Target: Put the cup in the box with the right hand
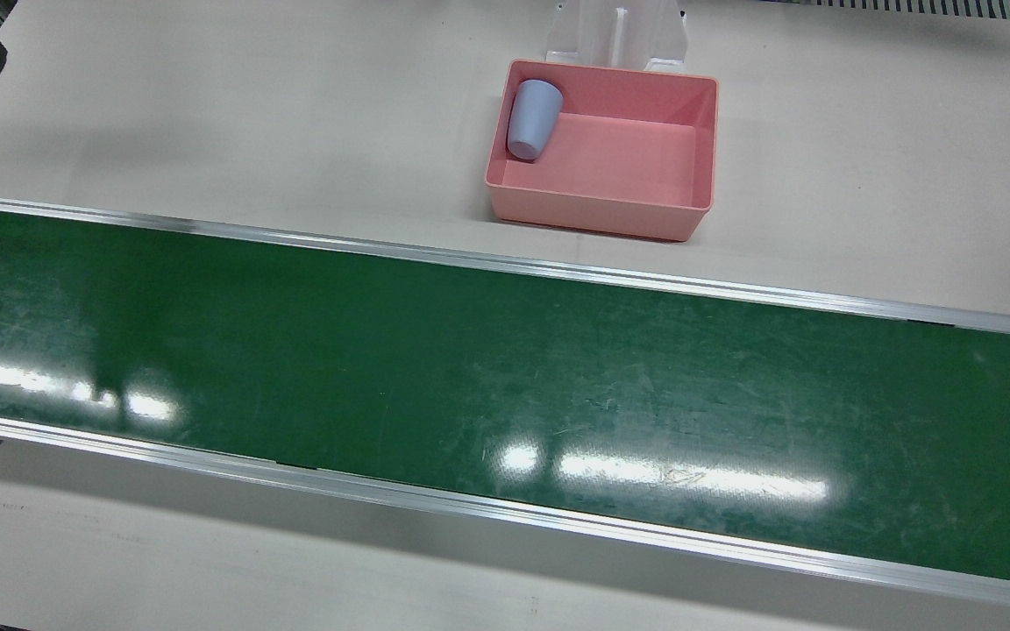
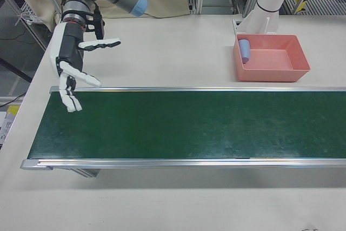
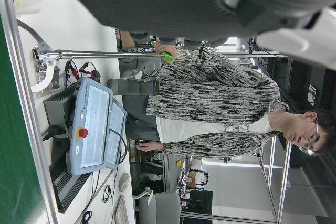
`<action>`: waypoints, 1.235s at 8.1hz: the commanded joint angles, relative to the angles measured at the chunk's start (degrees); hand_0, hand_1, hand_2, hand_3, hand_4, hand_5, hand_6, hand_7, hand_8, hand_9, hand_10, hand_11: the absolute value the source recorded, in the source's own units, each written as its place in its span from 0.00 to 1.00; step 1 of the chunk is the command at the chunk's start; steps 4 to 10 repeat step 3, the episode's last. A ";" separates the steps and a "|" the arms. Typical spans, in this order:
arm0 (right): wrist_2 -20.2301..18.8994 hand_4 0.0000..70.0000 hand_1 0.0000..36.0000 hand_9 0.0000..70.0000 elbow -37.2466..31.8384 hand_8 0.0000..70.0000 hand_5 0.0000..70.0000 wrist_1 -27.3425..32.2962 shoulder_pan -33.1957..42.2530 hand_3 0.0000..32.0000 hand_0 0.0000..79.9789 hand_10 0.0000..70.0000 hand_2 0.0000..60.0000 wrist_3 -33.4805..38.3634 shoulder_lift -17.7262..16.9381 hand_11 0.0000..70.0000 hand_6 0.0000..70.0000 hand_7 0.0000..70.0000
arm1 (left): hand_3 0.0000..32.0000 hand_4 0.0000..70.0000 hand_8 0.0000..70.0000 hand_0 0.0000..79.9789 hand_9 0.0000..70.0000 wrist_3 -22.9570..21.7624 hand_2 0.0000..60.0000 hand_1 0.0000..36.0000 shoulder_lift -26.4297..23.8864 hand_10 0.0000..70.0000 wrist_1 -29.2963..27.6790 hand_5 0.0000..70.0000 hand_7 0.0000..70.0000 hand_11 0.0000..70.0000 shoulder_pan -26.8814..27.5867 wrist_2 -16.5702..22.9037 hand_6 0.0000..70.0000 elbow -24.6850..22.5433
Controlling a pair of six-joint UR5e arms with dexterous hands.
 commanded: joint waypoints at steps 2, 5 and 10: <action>-0.57 0.38 0.36 0.29 -9.59 0.16 0.09 9.30 2.30 0.00 0.68 0.09 0.04 0.20 -0.46 0.15 0.09 0.31 | 0.00 0.00 0.00 0.00 0.00 0.00 0.00 0.00 0.00 0.00 0.00 0.00 0.00 0.00 0.00 0.00 0.00 0.04; -0.57 0.33 0.47 0.29 -7.93 0.16 0.09 8.95 2.82 0.00 0.65 0.09 0.21 0.11 -0.63 0.15 0.09 0.31 | 0.00 0.00 0.00 0.00 0.00 0.00 0.00 0.00 0.00 0.00 0.00 0.00 0.00 0.00 0.00 0.00 0.00 -0.05; -0.57 0.33 0.47 0.29 -7.93 0.16 0.09 8.95 2.82 0.00 0.65 0.09 0.21 0.11 -0.63 0.15 0.09 0.31 | 0.00 0.00 0.00 0.00 0.00 0.00 0.00 0.00 0.00 0.00 0.00 0.00 0.00 0.00 0.00 0.00 0.00 -0.05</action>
